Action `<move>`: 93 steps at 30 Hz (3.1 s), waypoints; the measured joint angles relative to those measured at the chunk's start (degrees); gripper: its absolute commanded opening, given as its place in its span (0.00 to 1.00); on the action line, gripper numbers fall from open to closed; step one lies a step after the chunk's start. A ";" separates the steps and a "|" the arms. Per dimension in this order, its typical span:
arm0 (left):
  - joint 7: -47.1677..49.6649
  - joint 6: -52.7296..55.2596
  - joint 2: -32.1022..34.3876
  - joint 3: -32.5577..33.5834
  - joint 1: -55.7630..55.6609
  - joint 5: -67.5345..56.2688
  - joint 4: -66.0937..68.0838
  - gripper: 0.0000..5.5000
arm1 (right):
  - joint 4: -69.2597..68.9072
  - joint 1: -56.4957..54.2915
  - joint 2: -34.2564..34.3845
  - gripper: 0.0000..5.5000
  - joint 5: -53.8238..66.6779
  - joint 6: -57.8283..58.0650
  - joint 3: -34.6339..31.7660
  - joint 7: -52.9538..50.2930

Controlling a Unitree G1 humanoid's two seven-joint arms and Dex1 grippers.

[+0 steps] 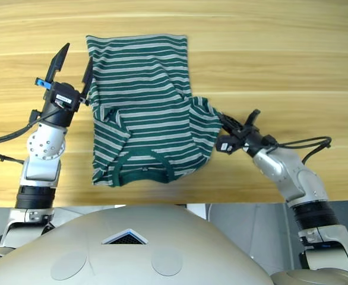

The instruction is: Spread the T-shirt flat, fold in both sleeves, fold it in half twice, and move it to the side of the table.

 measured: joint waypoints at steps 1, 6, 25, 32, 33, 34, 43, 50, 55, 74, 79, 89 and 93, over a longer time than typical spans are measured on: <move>0.04 -0.04 -0.08 0.07 0.06 -0.20 0.08 0.42 | -0.31 0.78 0.57 0.00 0.83 -0.39 -0.24 -0.49; 0.58 -0.40 -0.61 0.44 0.26 -0.62 1.08 0.42 | -3.86 1.93 4.59 0.00 6.27 -1.69 -2.26 -2.25; 0.92 -2.35 -1.70 0.42 -0.62 -0.89 4.74 0.42 | -5.27 -2.69 8.86 0.00 8.11 -3.62 2.81 5.57; 0.92 -2.50 -1.81 -0.11 -1.10 -0.90 5.49 0.42 | -4.38 -3.54 8.19 0.00 5.61 -5.77 7.26 10.26; 0.92 -2.52 -1.81 -0.21 -1.33 -0.89 5.71 0.42 | -4.03 -3.90 8.36 0.00 5.21 -6.00 7.87 10.54; 0.92 -2.54 -1.81 -0.31 -1.44 -0.88 5.80 0.42 | -3.63 -4.29 8.39 0.00 5.06 -6.06 8.31 10.90; 0.92 -3.40 -1.66 -0.50 -1.80 -0.93 6.90 0.42 | -1.37 -5.99 9.00 0.27 3.28 -6.72 10.12 11.30; 0.93 -3.45 -1.57 -0.10 -2.44 -1.00 7.49 0.42 | -5.53 -6.75 9.03 0.33 11.96 -8.47 8.87 13.29; 0.94 -3.46 -1.60 0.01 -2.47 -1.03 7.82 0.42 | -7.06 -4.96 5.61 0.33 23.59 -8.01 -1.98 13.71; -0.78 -5.39 4.94 0.15 0.12 4.42 10.32 0.42 | -2.51 1.81 4.36 0.33 4.01 -5.94 -0.84 10.78; -11.24 -11.85 23.03 5.54 18.92 4.69 2.11 0.42 | -2.80 5.80 -2.39 0.33 3.53 -6.01 -5.55 10.29; -27.60 -12.85 34.38 -0.33 22.56 6.84 -7.09 0.42 | -3.13 -4.32 -5.25 0.33 1.74 -12.66 2.98 17.85; -30.03 -13.59 35.13 -2.70 22.38 6.23 -8.14 0.42 | -4.38 -4.32 -6.45 0.33 1.87 -12.71 3.59 18.81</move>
